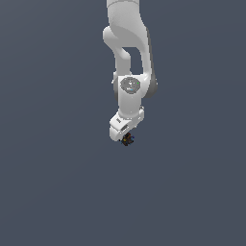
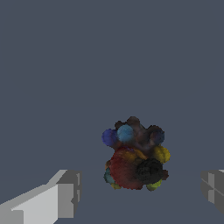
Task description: Pick up the object and move it to a goal position.
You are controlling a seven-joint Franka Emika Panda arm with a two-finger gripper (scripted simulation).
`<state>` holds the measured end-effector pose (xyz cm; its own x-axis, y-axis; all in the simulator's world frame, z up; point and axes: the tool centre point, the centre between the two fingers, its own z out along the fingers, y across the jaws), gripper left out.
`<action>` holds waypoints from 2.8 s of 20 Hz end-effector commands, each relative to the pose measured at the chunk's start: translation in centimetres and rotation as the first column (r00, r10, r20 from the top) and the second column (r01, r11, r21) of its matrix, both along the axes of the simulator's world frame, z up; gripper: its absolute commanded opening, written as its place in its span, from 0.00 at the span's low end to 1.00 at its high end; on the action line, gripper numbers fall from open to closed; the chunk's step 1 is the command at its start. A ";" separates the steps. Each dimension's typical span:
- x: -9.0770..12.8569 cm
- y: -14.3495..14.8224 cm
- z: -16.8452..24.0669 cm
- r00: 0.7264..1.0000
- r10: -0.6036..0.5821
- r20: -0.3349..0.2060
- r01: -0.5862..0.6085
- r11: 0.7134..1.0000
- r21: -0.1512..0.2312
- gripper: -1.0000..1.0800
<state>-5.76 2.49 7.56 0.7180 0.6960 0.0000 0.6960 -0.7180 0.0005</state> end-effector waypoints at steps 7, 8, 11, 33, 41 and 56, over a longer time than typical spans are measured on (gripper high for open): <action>-0.2 0.0 -3.6 1.000 0.004 -0.001 -0.004 1.000 0.000 0.96; -0.1 0.0 -3.9 1.000 0.004 -0.001 -0.004 1.000 0.000 0.96; -0.1 0.0 -4.5 1.000 0.005 0.000 -0.005 1.000 0.000 0.96; 1.1 -0.3 -2.1 1.000 0.007 0.007 -0.007 1.000 0.001 0.00; 3.5 -1.3 3.0 1.000 0.007 0.005 -0.007 1.000 0.002 0.00; 9.3 -3.8 14.7 1.000 0.006 0.001 -0.006 1.000 0.002 0.00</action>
